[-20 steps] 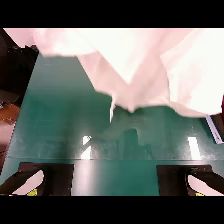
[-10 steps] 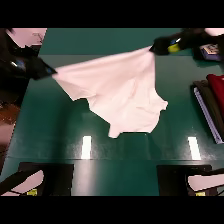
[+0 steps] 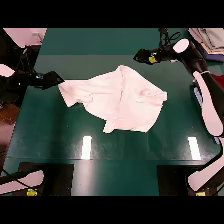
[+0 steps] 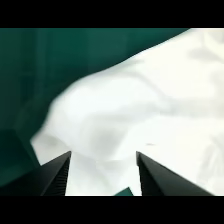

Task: Fold the shirts.

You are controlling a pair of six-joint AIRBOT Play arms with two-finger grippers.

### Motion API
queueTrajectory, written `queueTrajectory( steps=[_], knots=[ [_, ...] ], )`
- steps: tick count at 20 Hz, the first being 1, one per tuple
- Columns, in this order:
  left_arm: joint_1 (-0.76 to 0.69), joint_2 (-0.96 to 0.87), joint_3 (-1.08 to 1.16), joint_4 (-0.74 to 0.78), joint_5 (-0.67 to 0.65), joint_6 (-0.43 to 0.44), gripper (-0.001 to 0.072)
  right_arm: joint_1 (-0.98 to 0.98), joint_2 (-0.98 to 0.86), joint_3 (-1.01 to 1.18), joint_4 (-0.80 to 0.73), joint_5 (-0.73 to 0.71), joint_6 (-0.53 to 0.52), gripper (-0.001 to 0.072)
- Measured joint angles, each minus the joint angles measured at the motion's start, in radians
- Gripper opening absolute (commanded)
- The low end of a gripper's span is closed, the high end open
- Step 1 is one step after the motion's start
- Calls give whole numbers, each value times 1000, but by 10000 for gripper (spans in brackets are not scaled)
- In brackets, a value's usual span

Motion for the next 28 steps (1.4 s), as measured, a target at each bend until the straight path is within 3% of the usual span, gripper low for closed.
queueTrajectory(
  steps=[4, 8, 12, 19, 28],
  knots=[
    [15, -6, 63, 9, 25, 15, 497, -50, 30, 0, 63, 32, -4, 445],
    [49, -8, 77, 47, -135, 39, 497, -103, 99, -25, 81, 233, -56, 445],
    [64, -9, -64, 75, -228, 47, 498, -128, 216, -172, 87, 351, -95, 445],
    [69, -9, -308, -54, -71, 99, 498, -109, 431, -487, 91, 351, -114, 445],
    [48, -19, -359, -216, 47, 243, 497, -97, 589, -715, 98, 265, -118, 444]
  ],
)
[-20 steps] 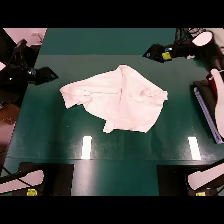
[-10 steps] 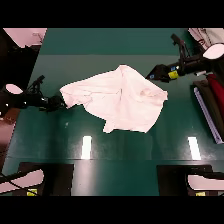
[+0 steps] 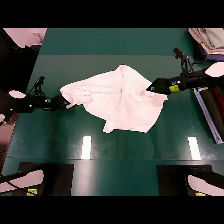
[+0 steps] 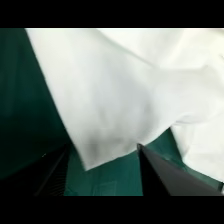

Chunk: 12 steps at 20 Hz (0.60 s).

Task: Fold the shirts.

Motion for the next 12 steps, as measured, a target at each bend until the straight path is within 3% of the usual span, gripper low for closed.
queueTrajectory(
  steps=[2, 5, 12],
  knots=[
    [-22, -15, -2, -19, 11, 16, 470, 0, 10, -14, 0, -8, 0, 445],
    [-41, -30, 0, -27, 16, 25, 46, 0, 16, -23, 1, -9, 0, 445],
    [-51, -25, 210, -11, -146, 28, 25, -7, 21, -29, -15, 84, 10, 445]
  ],
)
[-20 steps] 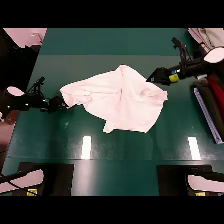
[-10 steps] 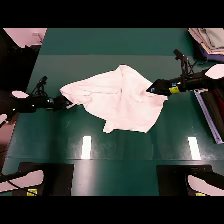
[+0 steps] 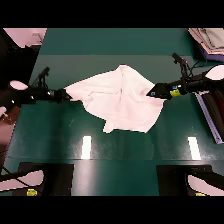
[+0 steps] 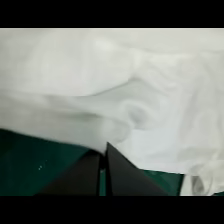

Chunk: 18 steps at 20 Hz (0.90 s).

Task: Fold the shirts.

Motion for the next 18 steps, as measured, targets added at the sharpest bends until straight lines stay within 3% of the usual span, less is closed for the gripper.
queueTrajectory(
  steps=[5, 10, 18],
  knots=[
    [-1, 61, 259, 76, -170, 0, 25, -14, 40, -73, -90, 64, 61, 445],
    [-1, 99, 348, 110, -223, -14, 25, -48, 154, -331, -106, 43, 187, 447],
    [-1, 109, 367, 124, -239, -62, 25, 26, 232, -644, 40, -193, 264, 446]
  ],
)
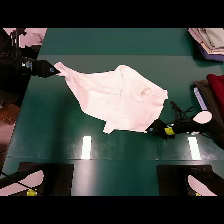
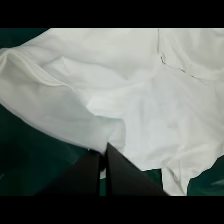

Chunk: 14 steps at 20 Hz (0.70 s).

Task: Fold the shirts.

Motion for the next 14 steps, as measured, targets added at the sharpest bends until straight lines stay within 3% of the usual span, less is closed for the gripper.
queueTrajectory(
  steps=[6, 12, 13, 14],
  knots=[
    [0, 0, 1, 1, -10, -10, 26, 104, -123, 18, 62, -116, 11, 445],
    [0, 0, 1, 2, -18, -11, 25, 112, -152, 60, 20, -173, 22, 430],
    [0, 0, 1, 2, -18, -12, 26, 102, -145, 62, 7, -180, 25, 393],
    [0, 0, 1, 2, -18, -12, 25, 93, -137, 64, -4, -186, 28, 296]
  ],
)
